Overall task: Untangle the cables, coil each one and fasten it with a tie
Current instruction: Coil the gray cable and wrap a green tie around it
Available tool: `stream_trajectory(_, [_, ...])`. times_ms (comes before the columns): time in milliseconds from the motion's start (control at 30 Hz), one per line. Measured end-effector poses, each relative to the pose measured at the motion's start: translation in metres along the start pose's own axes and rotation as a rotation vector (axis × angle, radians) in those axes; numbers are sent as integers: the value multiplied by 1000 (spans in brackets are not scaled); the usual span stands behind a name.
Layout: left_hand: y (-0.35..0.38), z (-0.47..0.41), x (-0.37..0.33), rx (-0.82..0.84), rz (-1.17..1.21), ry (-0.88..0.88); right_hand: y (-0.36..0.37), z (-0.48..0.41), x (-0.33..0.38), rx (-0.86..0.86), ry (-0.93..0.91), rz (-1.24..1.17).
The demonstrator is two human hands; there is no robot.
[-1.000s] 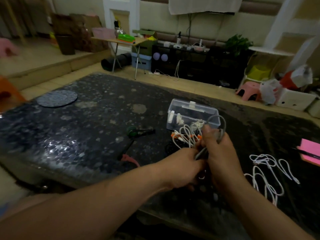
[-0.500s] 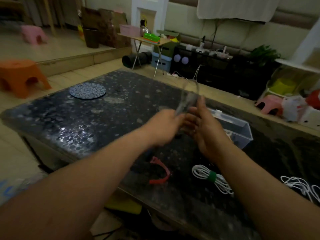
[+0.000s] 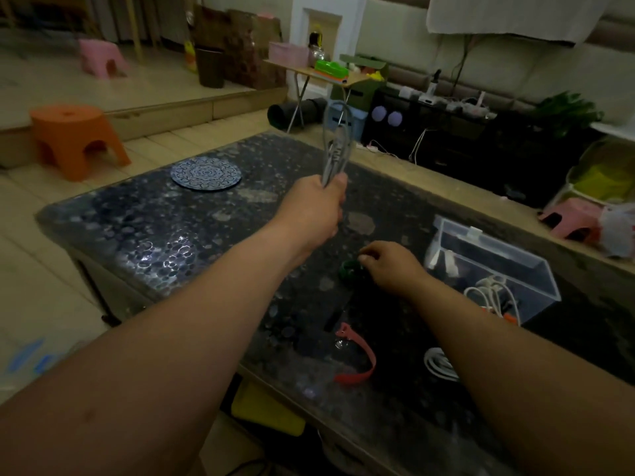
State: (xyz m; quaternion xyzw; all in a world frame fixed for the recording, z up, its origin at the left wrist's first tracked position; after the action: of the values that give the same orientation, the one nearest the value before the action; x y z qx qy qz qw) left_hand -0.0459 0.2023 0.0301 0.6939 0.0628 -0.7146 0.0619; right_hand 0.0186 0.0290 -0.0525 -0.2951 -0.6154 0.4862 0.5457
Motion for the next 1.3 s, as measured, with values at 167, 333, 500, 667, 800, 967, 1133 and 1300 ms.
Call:
stream_trajectory(167, [10,0,-4,37,-70,15,5,-11,6,77,8,123])
stream_trajectory(333, [18,1,4,100,-133,8,-30,0,-2,-197,-9,-85])
stream_trajectory(500, [34,6,11,175,-247,-21,-41,32,-6,-200,-77,-155])
stream_trajectory(667, [66,20,29,327,-446,-41,-41,62,-19,-234,-55,-255])
stream_trajectory(800, [85,25,35,349,-698,26,-46,78,-22,-251,-47,-340])
stream_trajectory(967, [84,20,35,321,-710,-10,-42,98,-27,-249,-34,-360])
stream_trajectory(1133, [66,13,38,240,-690,-81,-20,114,-27,-138,-17,-237])
stream_trajectory(1300, [66,16,40,251,-529,-122,-17,110,-18,-94,-72,-113])
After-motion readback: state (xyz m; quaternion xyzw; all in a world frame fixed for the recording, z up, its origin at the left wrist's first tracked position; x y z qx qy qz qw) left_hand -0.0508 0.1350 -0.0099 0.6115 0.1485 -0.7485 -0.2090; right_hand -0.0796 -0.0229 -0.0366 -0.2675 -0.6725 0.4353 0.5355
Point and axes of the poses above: each hand's wrist, its own z-axis away from the middle knuckle, its own y-axis out of the palm, x = y × z, the point moved 8 cm from there along -z, towards the middle knuckle, and after that the axes turned 3 degrees about -y, right-handed, at the moved point
